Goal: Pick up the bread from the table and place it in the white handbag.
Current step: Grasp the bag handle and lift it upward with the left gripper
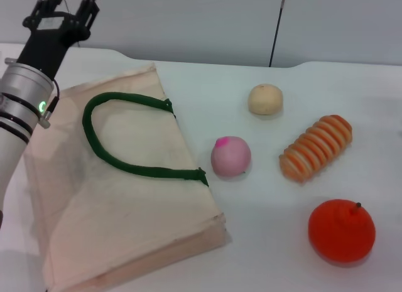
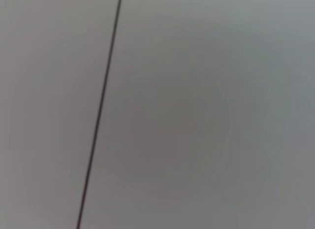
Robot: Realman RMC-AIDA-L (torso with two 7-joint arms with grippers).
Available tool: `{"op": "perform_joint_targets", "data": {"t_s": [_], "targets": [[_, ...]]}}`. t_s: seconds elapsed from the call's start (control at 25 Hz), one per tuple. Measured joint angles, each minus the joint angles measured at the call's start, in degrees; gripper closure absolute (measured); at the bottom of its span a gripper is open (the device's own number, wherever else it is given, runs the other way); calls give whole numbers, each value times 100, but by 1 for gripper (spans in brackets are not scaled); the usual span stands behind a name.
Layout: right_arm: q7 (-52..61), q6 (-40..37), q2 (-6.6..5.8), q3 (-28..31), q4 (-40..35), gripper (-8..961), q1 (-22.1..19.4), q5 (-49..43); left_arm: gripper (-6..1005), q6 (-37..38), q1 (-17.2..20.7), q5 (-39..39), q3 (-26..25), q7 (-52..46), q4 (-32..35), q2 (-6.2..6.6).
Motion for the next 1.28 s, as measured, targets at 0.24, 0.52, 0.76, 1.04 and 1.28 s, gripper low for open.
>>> {"op": "perform_joint_targets", "data": {"t_s": [0.24,0.52,0.76,1.04,1.28], "targets": [[0,0,0,17,-5,83,-6,0,321,-399,-150,195,12,-569,-21,18],[0,-58,0,43,-40,83,-20,-1,319,-1501,-573,1841,18,-2846,-563,215],[0,-61,0,45,-47,82,-25,0,321,-1004,-792,3563,16,-5364,-1469,397],[0,-62,-6,45,-53,82,-47,0,319,589,-850,5215,24,-7587,-2805,793],[0,-62,-13,45,-72,81,-96,0,317,2043,-879,6307,28,-8646,-4022,951]]}}
